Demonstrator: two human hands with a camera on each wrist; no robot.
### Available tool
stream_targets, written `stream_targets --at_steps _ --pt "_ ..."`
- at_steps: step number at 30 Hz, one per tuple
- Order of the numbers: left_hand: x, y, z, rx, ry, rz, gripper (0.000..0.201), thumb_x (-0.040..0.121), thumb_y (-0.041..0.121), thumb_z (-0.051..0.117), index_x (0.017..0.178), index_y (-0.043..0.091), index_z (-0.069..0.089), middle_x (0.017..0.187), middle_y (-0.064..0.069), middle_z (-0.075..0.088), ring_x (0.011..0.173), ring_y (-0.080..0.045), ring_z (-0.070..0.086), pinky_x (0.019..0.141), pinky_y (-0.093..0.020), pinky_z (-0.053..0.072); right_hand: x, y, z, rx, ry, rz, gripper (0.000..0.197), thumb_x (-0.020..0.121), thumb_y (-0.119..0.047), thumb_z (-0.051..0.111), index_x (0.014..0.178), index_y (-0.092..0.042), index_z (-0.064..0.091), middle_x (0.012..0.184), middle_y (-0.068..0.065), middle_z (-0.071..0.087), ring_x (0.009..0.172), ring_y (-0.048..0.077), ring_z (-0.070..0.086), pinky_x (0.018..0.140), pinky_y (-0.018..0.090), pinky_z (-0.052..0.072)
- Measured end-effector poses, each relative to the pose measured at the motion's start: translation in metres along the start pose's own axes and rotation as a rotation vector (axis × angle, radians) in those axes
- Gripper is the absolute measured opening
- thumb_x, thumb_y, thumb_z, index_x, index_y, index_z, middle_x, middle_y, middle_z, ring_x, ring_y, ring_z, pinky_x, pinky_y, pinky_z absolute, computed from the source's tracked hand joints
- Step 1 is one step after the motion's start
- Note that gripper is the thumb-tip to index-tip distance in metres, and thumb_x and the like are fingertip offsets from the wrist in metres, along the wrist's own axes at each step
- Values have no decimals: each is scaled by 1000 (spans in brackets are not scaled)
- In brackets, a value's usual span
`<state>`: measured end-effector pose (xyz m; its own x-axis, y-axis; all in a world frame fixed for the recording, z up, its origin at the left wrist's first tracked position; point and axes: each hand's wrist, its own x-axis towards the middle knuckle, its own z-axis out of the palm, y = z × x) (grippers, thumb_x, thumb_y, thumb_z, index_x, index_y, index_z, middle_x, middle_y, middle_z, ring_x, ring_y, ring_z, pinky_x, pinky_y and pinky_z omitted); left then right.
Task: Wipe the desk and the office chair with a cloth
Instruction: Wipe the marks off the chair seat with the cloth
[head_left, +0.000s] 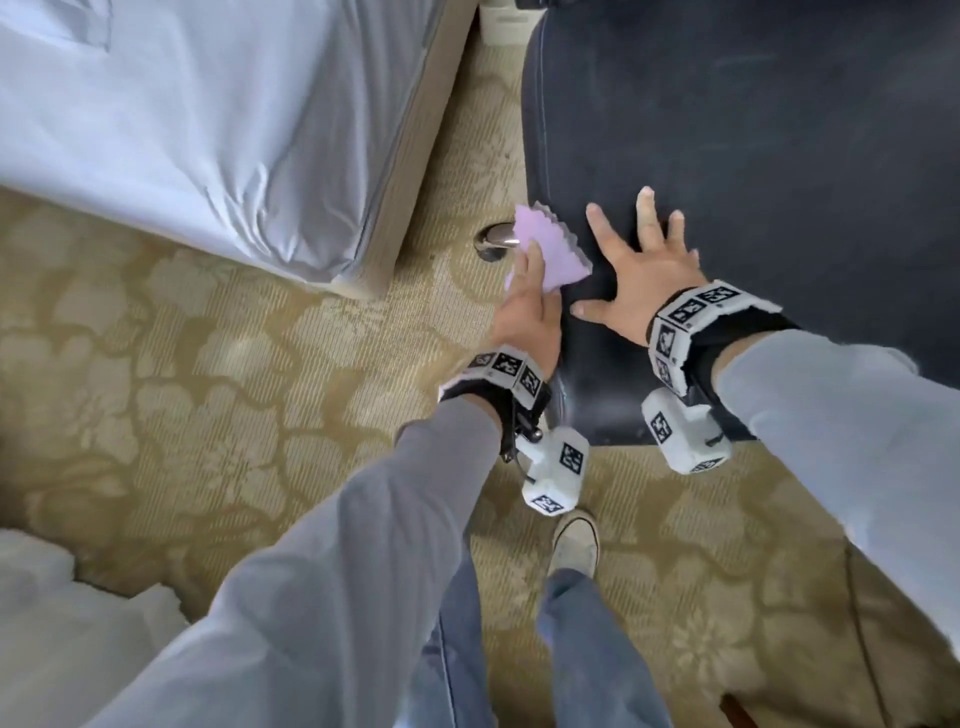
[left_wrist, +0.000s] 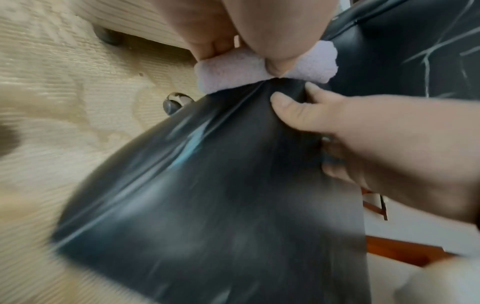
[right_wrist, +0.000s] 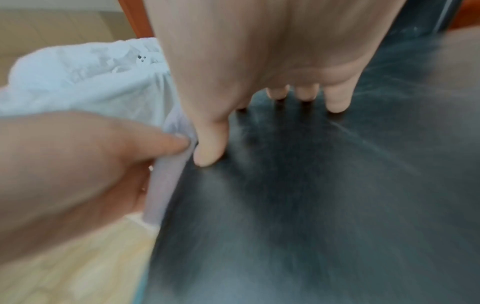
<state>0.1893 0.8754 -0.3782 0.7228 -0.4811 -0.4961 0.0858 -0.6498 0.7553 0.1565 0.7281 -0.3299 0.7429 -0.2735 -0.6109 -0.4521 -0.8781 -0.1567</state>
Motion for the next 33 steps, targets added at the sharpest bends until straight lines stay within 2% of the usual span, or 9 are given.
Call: stream_targets --at_steps 3,7,13,17,24,26,28,30,33 --pt "-68 -32 30 27 28 52 62 107 22 37 161 24 7 169 3 5 150 -24 28 117 -40 33 -31 13 22 -130 -95 -169 132 69 -47 84 152 -42 -19 154 4 -42 146 46 -20 120 57 7" --pt "-138 -41 63 94 -14 -12 67 107 20 37 161 22 -1 166 11 -7 136 -28 46 100 -38 49 -39 21 34 -190 -41 -217 137 69 -42 87 151 -41 -23 153 3 -43 146 44 -20 121 51 7" --pt "-95 -28 50 127 34 -85 66 107 16 37 161 13 1 169 -4 3 140 -29 43 106 -38 41 -35 23 41 -209 -20 -228 136 70 -42 86 151 -41 -23 153 4 -43 146 44 -20 122 51 6" --pt "-76 -20 34 259 74 -84 67 106 21 36 162 20 -2 169 2 2 118 -28 59 82 -35 49 -29 16 43 -206 12 -213 136 69 -42 87 152 -40 -22 154 7 -41 146 46 -20 122 52 5" --pt "-147 -55 71 184 -8 -140 65 107 25 34 161 20 -1 169 3 -2 137 -29 45 101 -39 47 -28 11 41 -168 31 -191 134 71 -38 87 151 -43 -21 155 5 -41 146 44 -20 122 51 5" --pt "-144 -56 73 153 -14 -174 62 108 26 33 162 18 4 169 1 5 133 -29 47 103 -39 45 -30 12 41 -172 24 -194 134 72 -38 86 151 -43 -21 154 5 -41 146 44 -21 122 51 5" --pt "-130 -57 67 134 35 -146 59 108 33 33 161 21 11 162 -1 31 109 -29 63 91 -43 53 -31 13 41 -184 25 -191 135 71 -39 87 151 -43 -22 154 5 -41 146 44 -21 122 51 4" --pt "-105 -52 52 90 108 -91 57 106 34 35 159 24 19 134 -4 61 90 -25 68 82 -45 57 -31 13 43 -186 25 -187 135 71 -39 87 150 -43 -23 154 5 -42 146 44 -21 122 50 3" --pt "-64 -23 31 112 127 -12 60 106 20 39 161 18 15 161 -7 35 134 -27 51 108 -37 44 -30 11 44 -195 36 -171 136 71 -39 87 149 -43 -24 154 5 -42 147 43 -21 122 49 3"
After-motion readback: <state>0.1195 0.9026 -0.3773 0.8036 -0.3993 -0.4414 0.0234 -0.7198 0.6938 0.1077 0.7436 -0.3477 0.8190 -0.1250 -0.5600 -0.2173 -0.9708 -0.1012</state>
